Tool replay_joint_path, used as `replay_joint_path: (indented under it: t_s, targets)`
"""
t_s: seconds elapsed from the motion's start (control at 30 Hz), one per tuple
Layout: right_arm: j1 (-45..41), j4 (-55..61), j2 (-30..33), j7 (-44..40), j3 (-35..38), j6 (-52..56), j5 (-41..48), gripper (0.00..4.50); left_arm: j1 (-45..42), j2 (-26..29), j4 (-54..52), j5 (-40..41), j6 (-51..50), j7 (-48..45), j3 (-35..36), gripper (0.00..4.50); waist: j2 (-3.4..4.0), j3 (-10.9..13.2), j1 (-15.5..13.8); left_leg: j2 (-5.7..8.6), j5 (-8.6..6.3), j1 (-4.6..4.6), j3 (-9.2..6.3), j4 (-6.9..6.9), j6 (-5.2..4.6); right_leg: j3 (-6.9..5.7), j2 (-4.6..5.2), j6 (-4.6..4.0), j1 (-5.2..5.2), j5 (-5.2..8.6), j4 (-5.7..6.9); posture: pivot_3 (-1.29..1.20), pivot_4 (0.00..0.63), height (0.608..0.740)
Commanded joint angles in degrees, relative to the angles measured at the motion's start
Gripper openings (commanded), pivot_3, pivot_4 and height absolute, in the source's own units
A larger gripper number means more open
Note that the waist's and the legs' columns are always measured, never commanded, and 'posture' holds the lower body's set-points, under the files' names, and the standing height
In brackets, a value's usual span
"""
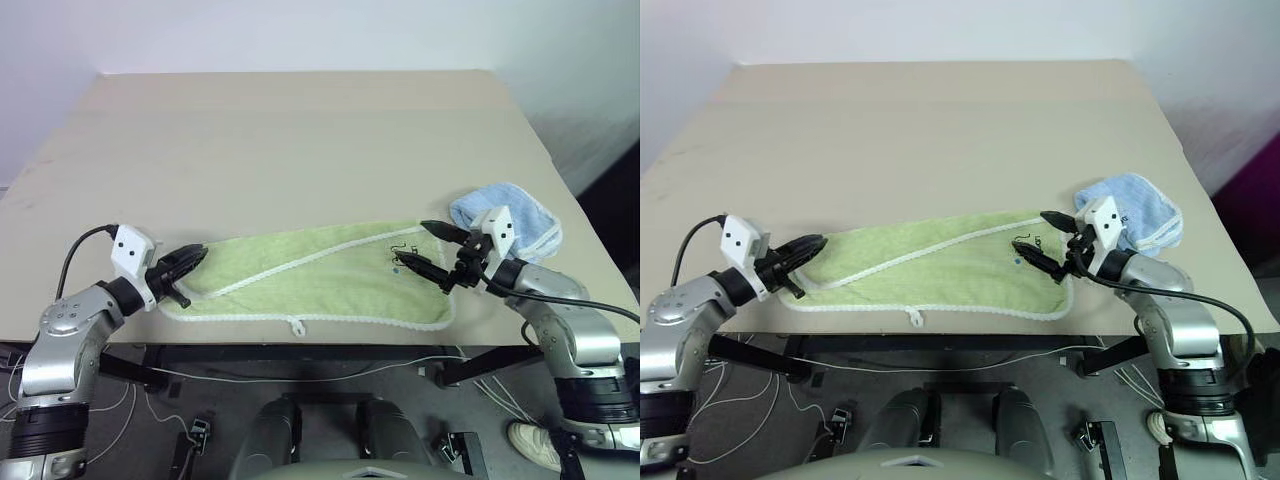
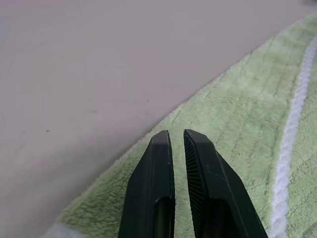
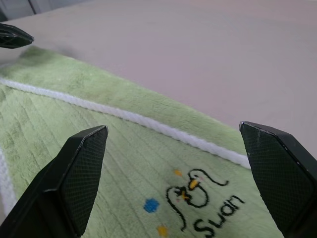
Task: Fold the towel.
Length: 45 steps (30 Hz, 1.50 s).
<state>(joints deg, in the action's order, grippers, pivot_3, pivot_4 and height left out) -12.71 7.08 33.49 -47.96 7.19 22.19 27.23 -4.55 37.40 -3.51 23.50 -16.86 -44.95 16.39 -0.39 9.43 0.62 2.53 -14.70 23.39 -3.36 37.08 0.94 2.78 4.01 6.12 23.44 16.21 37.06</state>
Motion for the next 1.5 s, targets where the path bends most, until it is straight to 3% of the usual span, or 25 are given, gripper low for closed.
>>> replay_joint_path:
  t_s: [0.03,0.5,0.7,0.97,1.07,1.33,1.5]
  targets:
    - [-0.1,2.33,-0.25,0.63,0.83,-0.26,0.62,4.47,-0.17,0.46,-2.09,0.68,0.05,0.46,1.14,0.47,0.0,0.0,-0.01,0.0,0.0,0.0,0.0,0.0,0.0,0.0,0.0,0.0,0.0,0.0,0.0,0.0,0.15,0.74]
    - [2.28,5.1,0.86,1.1,1.32,0.57,0.8,4.47,0.47,0.61,-2.78,0.46,-0.69,-0.3,0.17,0.47,0.0,0.0,0.01,0.0,0.0,0.0,-0.01,-0.01,0.0,0.0,0.0,0.0,0.0,0.0,0.0,0.0,0.15,0.74]
    - [0.85,2.48,0.66,1.12,0.22,-1.23,-1.56,4.47,1.41,4.86,0.45,-1.44,2.08,-5.0,0.62,0.47,0.01,0.0,0.06,0.0,0.0,0.0,0.0,-0.03,0.0,0.0,0.0,-0.01,0.01,0.0,-0.01,0.0,0.15,0.74]
    - [-0.66,0.67,-2.92,3.37,-1.95,-3.69,-4.14,4.47,3.04,13.7,4.39,2.33,6.08,-21.62,2.45,0.47,0.01,0.01,0.05,0.02,0.0,0.01,0.0,-0.09,0.01,-0.01,0.06,-0.03,0.04,0.01,-0.06,0.0,0.15,0.74]
    - [-0.55,0.71,-4.09,4.57,-1.97,-4.44,-4.7,4.5,1.73,18.3,7.66,3.17,7.08,-31.12,1.14,1.07,0.01,0.01,0.07,0.03,-0.01,0.01,0.0,-0.09,0.01,-0.02,0.09,-0.03,0.03,0.02,-0.04,0.0,0.15,0.74]
    - [0.13,0.5,-5.36,5.49,-2.17,-5.61,-5.4,4.5,-5.21,22.73,16.67,-4.88,21.02,-41.57,-6.76,3.68,0.04,0.02,0.15,0.06,-0.01,0.01,-0.01,-0.14,0.01,-0.04,0.12,-0.04,0.04,0.02,-0.07,0.0,0.15,0.74]
    - [0.16,0.24,-6.4,6.41,-1.98,-6.48,-5.84,4.5,-11.04,21.65,20.53,-7.83,26.51,-42.93,-10.69,3.68,0.03,0.02,0.13,0.06,0.0,0.03,-0.01,-0.13,0.01,-0.06,0.09,-0.04,0.07,0.02,-0.04,0.0,0.15,0.74]
